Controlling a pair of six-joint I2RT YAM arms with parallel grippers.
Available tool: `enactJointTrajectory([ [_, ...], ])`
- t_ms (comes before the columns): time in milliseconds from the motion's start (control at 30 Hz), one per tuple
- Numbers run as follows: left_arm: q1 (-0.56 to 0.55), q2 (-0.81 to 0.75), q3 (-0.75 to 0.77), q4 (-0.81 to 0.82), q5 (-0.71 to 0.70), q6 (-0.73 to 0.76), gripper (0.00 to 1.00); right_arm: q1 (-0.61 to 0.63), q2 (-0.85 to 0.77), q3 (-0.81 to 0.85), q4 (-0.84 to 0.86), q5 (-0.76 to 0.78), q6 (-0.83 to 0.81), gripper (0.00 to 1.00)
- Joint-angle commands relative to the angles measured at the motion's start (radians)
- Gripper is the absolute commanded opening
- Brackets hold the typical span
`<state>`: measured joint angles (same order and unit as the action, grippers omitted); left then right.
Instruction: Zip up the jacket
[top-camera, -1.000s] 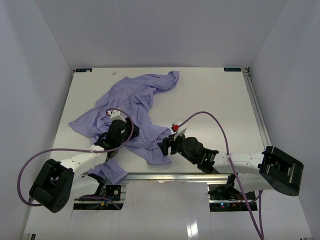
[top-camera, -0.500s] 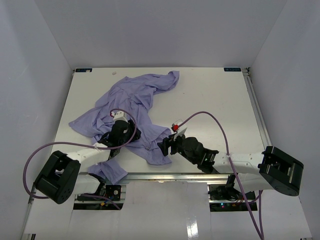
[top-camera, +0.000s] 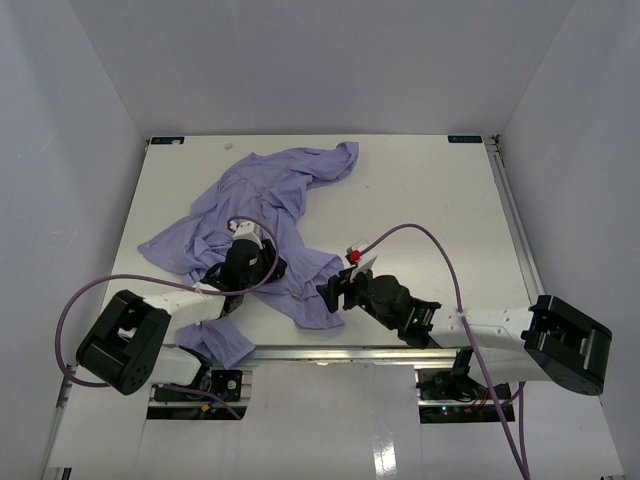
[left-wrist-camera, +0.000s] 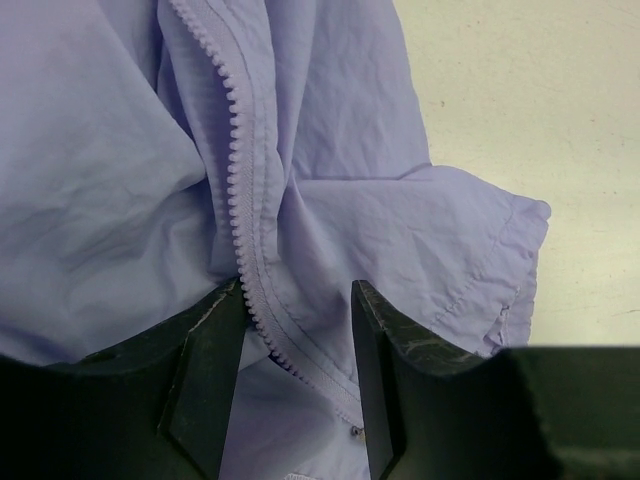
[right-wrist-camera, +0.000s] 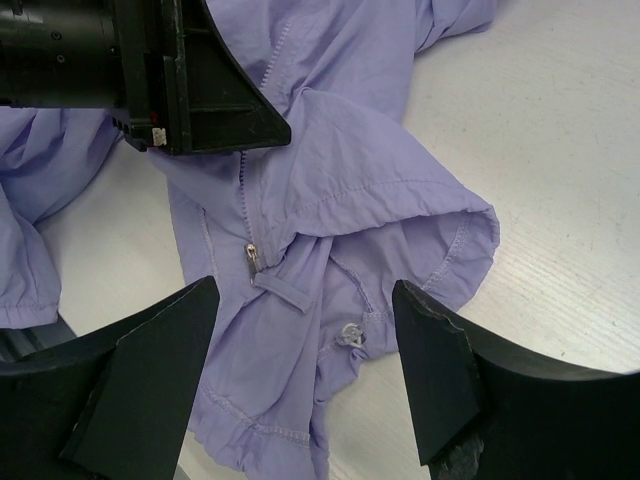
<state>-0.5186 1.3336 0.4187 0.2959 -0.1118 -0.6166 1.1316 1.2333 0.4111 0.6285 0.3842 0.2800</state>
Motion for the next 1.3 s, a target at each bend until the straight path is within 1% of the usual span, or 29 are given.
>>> enactJointTrajectory([
  [0,0.005,-0.011,-0.002,0.074,0.053,0.031,0.54,-0.004,-0.018,-0.006,0.026,0.017,-0.009,0.77],
  [167,0.005,-0.047,-0.037,0.145,0.103,0.043,0.51,-0.004,-0.019,-0.003,0.025,0.016,-0.014,0.77],
  [233,0.005,-0.072,-0.053,0.184,0.154,0.05,0.51,-0.004,-0.017,0.002,0.023,0.012,-0.02,0.77],
  [333,0.005,-0.083,-0.07,0.216,0.187,0.059,0.52,-0.004,-0.013,0.008,0.019,0.007,-0.021,0.77],
  [433,0.005,-0.063,-0.056,0.202,0.187,0.057,0.53,-0.004,-0.008,0.012,0.017,0.007,-0.022,0.77],
  [567,0.005,-0.013,-0.027,0.168,0.183,0.058,0.5,-0.003,-0.007,0.019,0.011,0.002,-0.021,0.77],
  [700,0.005,0.019,-0.009,0.16,0.195,0.062,0.44,-0.004,-0.014,0.023,0.005,0.004,-0.024,0.77],
  [733,0.005,0.017,-0.011,0.168,0.205,0.065,0.41,-0.004,-0.014,0.025,0.005,0.0,-0.025,0.77],
  [800,0.005,0.0,-0.024,0.192,0.231,0.074,0.37,-0.004,-0.014,0.032,-0.001,-0.017,-0.03,0.77],
  [967,0.005,-0.083,-0.057,0.22,0.242,0.087,0.36,-0.004,-0.006,0.055,-0.029,-0.038,-0.039,0.77],
  [1100,0.005,-0.112,-0.077,0.235,0.248,0.091,0.23,-0.004,-0.001,0.056,-0.027,-0.038,-0.036,0.77],
  [1200,0.005,-0.11,-0.075,0.241,0.265,0.093,0.19,-0.003,0.003,0.055,-0.027,-0.039,-0.034,0.77],
  [1267,0.005,-0.112,-0.081,0.263,0.287,0.098,0.08,-0.004,0.007,0.055,-0.024,-0.039,-0.036,0.77],
])
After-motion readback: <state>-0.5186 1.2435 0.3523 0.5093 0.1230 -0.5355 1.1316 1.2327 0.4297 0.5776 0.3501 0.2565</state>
